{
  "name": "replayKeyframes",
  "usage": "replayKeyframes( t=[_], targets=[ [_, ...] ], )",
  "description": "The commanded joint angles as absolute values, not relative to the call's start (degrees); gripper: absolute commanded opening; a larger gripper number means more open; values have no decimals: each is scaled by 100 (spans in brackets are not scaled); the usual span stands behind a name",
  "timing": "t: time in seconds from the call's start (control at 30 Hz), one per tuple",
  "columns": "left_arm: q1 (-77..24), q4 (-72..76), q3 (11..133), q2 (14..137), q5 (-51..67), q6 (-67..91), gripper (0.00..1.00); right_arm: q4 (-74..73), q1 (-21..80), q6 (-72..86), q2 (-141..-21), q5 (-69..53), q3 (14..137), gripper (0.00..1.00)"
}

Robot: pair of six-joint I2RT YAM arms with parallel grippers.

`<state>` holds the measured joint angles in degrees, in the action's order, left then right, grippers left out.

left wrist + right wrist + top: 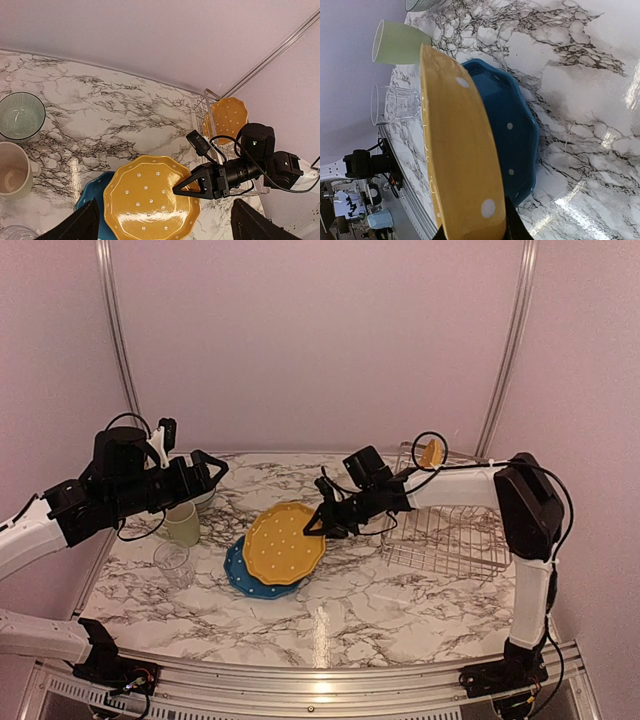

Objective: Unload the mixed dishes from the dish rack
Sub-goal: Place the plate with another plate.

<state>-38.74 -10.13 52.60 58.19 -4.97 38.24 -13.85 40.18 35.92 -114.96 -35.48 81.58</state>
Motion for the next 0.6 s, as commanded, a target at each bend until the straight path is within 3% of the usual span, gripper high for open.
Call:
replayKeyframes(
  t=[0.0,0.57],
  targets=[
    [-3878,-959,5276,5918,-418,3827,93,-913,4034,3501,-11572,-4270,8796,0],
    [-3881,-1011,5343,6013,-405,3788,93,-1605,4242,3167,-12347,-4428,9518,0]
  ],
)
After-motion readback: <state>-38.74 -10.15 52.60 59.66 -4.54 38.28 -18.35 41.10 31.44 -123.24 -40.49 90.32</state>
